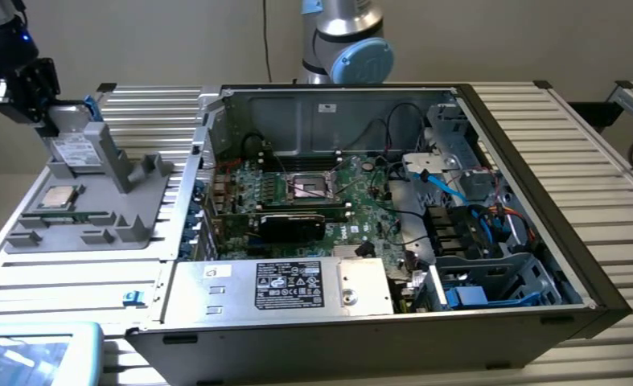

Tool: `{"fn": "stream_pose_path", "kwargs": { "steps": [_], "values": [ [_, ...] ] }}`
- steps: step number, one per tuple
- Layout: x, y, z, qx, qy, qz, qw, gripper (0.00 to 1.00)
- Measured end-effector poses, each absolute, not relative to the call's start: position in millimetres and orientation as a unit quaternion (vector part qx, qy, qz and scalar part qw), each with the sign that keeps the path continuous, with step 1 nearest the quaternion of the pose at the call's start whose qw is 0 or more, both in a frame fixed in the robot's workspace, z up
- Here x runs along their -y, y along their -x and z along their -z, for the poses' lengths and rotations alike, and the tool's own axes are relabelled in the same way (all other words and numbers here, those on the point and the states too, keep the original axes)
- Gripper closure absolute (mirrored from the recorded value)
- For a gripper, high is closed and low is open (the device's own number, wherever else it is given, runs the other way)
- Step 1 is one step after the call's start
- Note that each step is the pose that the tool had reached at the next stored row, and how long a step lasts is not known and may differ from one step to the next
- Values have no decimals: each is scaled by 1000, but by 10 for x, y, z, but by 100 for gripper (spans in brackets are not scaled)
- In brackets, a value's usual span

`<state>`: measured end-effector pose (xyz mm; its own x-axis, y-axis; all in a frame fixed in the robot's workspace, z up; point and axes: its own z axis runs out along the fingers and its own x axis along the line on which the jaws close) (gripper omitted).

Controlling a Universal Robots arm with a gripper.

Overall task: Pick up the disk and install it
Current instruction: 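Pick up the disk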

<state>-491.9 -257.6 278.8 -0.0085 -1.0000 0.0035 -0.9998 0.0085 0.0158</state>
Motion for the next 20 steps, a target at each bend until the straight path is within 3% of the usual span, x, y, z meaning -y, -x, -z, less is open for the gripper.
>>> {"fn": "stream_pose_path", "kwargs": {
  "steps": [20],
  "values": [
    [2566,4919,-2961,710,-704,-10,13,63]
  ]
}}
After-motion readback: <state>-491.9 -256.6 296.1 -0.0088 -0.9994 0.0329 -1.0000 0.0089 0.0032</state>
